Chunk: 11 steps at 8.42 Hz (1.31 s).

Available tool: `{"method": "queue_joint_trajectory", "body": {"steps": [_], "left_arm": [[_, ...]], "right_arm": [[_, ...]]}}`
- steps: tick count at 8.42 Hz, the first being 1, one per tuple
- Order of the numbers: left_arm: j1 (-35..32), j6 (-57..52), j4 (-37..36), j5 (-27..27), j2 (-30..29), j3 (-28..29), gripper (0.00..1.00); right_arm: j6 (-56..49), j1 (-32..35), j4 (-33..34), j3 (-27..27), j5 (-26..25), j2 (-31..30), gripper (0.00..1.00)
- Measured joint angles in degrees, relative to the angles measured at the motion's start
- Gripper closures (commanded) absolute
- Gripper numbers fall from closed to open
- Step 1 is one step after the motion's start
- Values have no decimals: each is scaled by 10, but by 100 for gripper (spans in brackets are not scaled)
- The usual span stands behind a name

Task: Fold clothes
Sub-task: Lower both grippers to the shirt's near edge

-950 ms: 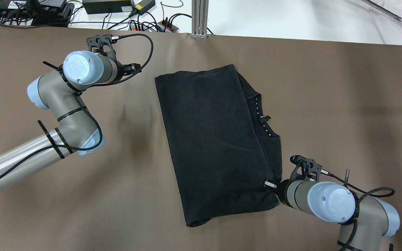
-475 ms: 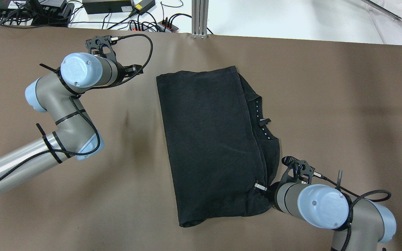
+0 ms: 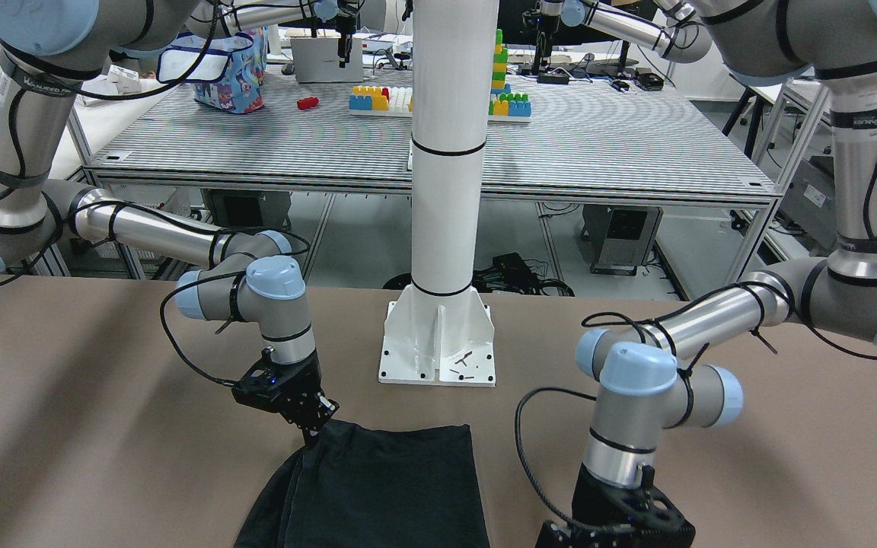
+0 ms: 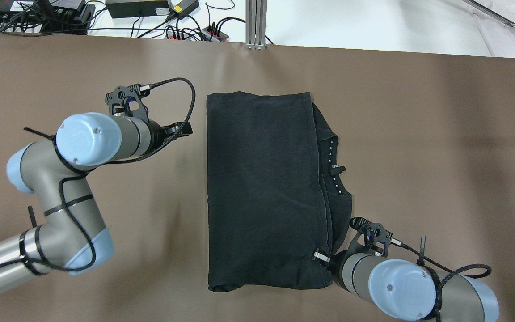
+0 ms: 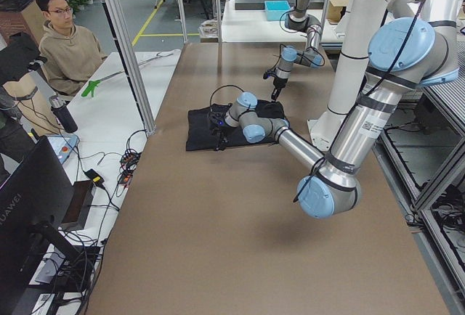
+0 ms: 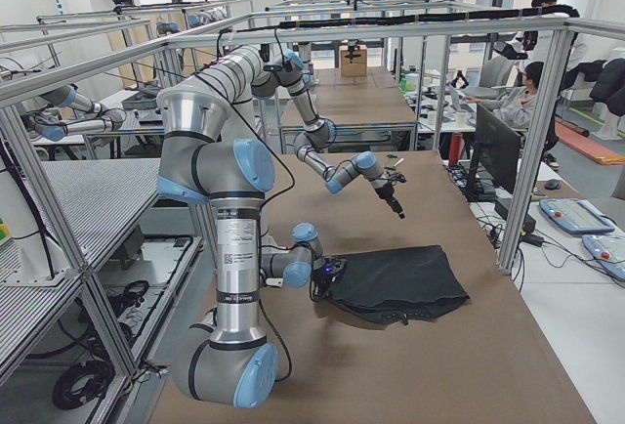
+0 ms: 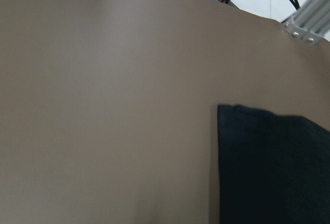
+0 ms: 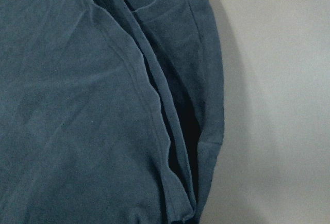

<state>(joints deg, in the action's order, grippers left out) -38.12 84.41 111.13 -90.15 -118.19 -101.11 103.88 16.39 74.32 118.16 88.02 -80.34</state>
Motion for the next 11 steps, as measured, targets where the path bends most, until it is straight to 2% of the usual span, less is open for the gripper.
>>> {"method": "queue_joint_trajectory", "body": {"steps": [1,3,4,6,7,9,11], "left_arm": [[28,43,-12,1,23,-50,0],[93,149,-19,7,48,-105,2],[146,199,-19,36,59,-114,10],[261,256,-16,125,74,-118,31],[297,279,-16,150,76,-116,38],[340,303,-15,175,73,-105,43],[353,311,-14,181,70,-92,44]], "right_arm": [[16,-13,5,11,-9,-1,100],[36,-39,17,27,-33,-7,100],[39,-44,19,31,-39,-12,100],[40,-47,20,33,-44,-20,100],[39,-47,21,32,-46,-22,100],[38,-48,21,32,-49,-23,100],[38,-49,21,32,-50,-23,100]]}}
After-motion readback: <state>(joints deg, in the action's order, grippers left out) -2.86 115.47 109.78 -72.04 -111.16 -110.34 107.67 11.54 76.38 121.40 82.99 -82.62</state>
